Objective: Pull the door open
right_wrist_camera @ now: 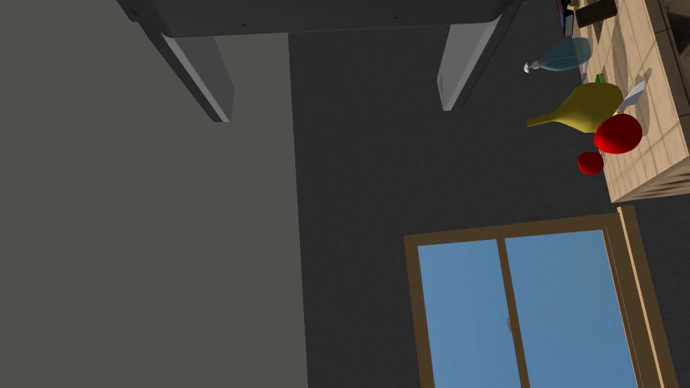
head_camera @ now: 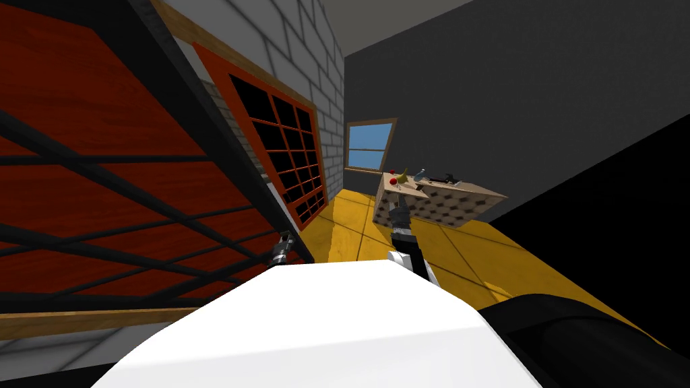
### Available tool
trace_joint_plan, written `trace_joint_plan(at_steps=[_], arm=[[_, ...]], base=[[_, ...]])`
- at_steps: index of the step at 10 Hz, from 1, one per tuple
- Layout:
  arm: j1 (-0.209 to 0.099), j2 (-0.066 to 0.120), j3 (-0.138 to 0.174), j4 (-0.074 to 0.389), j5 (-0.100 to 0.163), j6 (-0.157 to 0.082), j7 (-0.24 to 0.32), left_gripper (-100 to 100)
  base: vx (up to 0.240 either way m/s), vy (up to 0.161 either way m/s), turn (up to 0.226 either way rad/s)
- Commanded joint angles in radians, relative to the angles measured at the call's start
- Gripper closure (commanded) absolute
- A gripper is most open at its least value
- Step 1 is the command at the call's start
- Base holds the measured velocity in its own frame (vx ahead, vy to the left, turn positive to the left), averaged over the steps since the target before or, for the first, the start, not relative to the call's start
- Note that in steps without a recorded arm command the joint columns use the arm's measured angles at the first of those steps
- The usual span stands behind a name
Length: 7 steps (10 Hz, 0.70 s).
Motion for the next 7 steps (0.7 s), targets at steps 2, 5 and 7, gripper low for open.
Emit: trace_joint_plan(at_steps=[2,5,7], arm=[[0.019,0.014,-0.027,-0.012,-0.018,-0.009,0.028,100],[0.037,0.033,-0.061,-0.025,-0.041,-0.023,0.064,100],[0.045,0.041,-0.076,-0.031,-0.051,-0.029,0.079,100]], base=[[-0.214,0.021,-0.094],[-0.207,0.011,-0.082],[-0.223,0.005,-0.063]])
